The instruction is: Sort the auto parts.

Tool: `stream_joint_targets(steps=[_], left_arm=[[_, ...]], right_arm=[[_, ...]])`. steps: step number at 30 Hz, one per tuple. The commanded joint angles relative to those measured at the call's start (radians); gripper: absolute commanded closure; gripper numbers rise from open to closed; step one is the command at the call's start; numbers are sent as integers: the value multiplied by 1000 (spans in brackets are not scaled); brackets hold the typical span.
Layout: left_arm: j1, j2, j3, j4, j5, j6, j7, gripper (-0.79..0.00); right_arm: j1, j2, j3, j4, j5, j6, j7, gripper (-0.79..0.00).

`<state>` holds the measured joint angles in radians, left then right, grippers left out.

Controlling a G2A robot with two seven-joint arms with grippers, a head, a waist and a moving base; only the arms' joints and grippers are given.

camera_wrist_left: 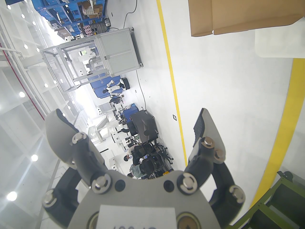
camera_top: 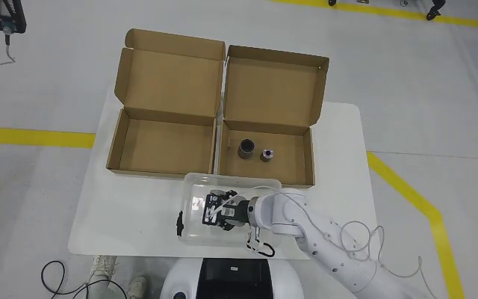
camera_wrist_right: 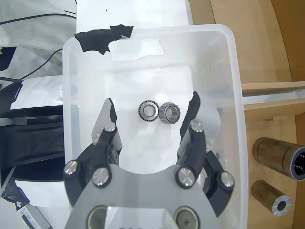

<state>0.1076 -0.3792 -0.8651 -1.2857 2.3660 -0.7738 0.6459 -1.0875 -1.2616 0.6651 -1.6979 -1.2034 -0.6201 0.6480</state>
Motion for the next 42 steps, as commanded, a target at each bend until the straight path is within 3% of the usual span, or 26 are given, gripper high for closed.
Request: stream_joint_targets(steps=[1,6,7,10,18,29,42], left_arm=[[0,0,0,0,0,0,0,-785],[0,0,0,0,0,0,0,-785],[0,0,0,0,0,0,0,-785],[0,0,0,0,0,0,0,-785],[0,0,0,0,0,0,0,-785],[0,0,0,0,0,0,0,-785],[0,0,0,0,0,0,0,-785]], right_arm=[[0,0,0,0,0,0,0,-637],[-5,-5,-18,31,-39,41,-2,-585],[-4,-7,-22,37,-45,52,1,-526],[-1,-14,-32,60,-46,87,16,-493],[11,-32,-45,117,-20,148,6,-502],[27,-54,-51,172,22,194,-21,-382],[31,-69,-65,179,7,232,21,-311]])
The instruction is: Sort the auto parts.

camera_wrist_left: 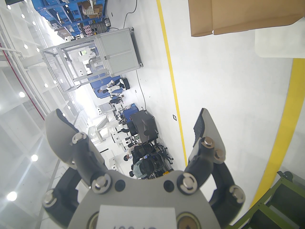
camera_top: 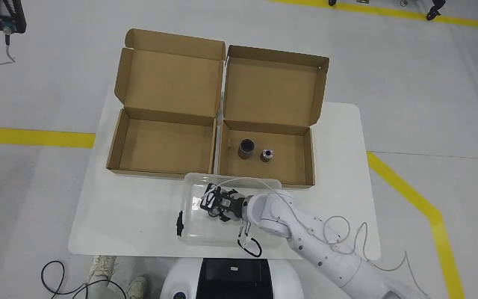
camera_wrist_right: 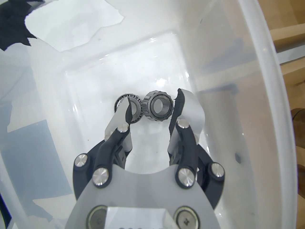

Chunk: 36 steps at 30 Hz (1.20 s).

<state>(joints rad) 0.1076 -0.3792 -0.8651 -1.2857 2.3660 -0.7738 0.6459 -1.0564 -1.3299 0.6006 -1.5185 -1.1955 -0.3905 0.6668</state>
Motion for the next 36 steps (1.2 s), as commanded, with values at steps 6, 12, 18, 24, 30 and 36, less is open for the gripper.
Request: stream_joint_targets(steps=[6,12,18,24,30,36], left_arm=[[0,0,0,0,0,0,0,-785],[0,0,0,0,0,0,0,-785],[0,0,0,0,0,0,0,-785],[0,0,0,0,0,0,0,-785],[0,0,0,0,0,0,0,-785],[0,0,0,0,0,0,0,-785]], right_arm=[[2,-7,-5,2,-11,10,10,-185],[-3,-9,2,1,-15,9,0,-12],[-25,-1,25,-30,-30,-5,-19,0],[-79,21,67,-101,-65,-4,5,0],[-133,43,106,-164,-86,-34,16,-151],[-131,39,81,-144,-114,-56,1,-265]])
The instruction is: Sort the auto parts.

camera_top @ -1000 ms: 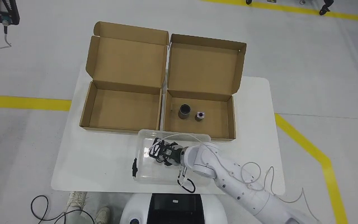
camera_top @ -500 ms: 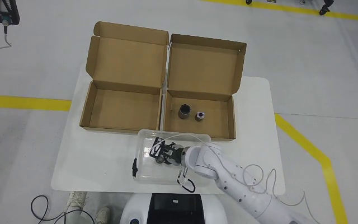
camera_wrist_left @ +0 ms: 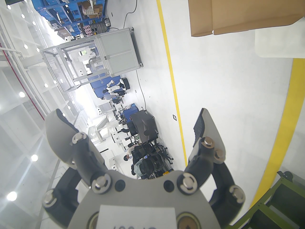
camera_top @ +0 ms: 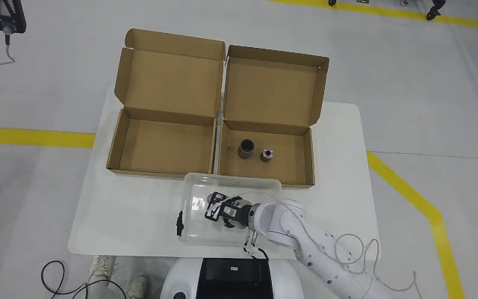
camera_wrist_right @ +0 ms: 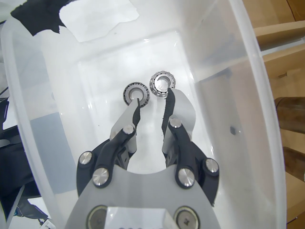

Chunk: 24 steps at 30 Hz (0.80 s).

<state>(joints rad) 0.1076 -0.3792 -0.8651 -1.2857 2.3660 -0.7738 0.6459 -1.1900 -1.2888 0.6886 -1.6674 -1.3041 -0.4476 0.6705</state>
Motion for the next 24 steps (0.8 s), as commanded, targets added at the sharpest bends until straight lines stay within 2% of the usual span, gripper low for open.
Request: stream_joint_targets(steps=[1,12,24], left_arm=[[0,0,0,0,0,0,0,-785],[0,0,0,0,0,0,0,-785],[0,0,0,0,0,0,0,-785]], right_arm=[[6,-4,-15,7,-17,-1,-5,-268],[23,-28,-79,42,-51,34,2,-286],[21,-34,-73,55,-30,42,40,-320]])
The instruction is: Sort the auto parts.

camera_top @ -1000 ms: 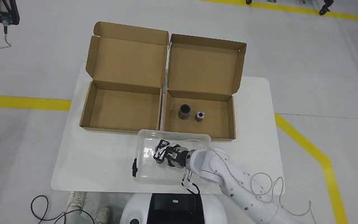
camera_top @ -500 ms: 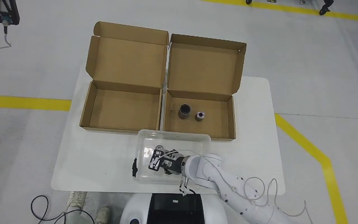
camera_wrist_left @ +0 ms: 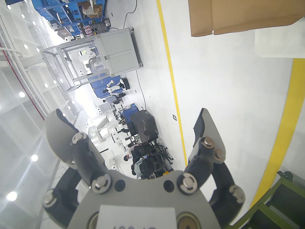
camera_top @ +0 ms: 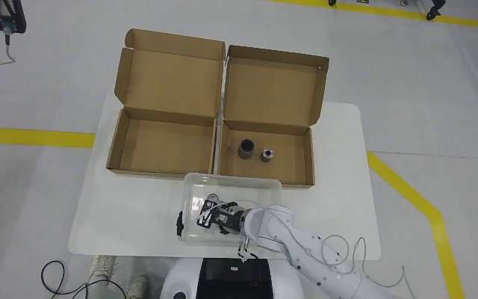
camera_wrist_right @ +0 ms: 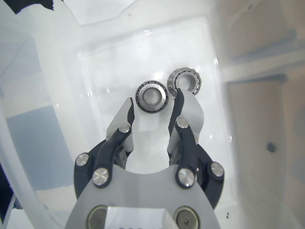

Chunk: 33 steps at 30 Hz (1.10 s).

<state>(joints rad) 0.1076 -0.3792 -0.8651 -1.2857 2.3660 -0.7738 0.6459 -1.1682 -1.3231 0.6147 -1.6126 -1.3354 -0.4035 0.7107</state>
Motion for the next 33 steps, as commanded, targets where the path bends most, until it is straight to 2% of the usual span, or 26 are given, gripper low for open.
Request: stream_joint_targets(steps=[1,12,22,23,25,26,33], left_arm=[[0,0,0,0,0,0,0,-785],[0,0,0,0,0,0,0,-785],[0,0,0,0,0,0,0,-785],[0,0,0,0,0,0,0,-785],[0,0,0,0,0,0,0,-785],[0,0,0,0,0,0,0,-785],[0,0,0,0,0,0,0,-785]], right_arm=[[-1,0,0,0,4,-6,0,-323],[43,-21,-26,72,19,-43,-54,-351],[67,-41,-57,104,-12,-25,-57,-351],[67,-41,-57,102,-19,-23,-57,-329],[64,-40,-56,92,-39,-14,-64,-52],[61,-40,-56,88,-48,-10,-67,0],[42,-34,-42,46,-73,-9,-59,0]])
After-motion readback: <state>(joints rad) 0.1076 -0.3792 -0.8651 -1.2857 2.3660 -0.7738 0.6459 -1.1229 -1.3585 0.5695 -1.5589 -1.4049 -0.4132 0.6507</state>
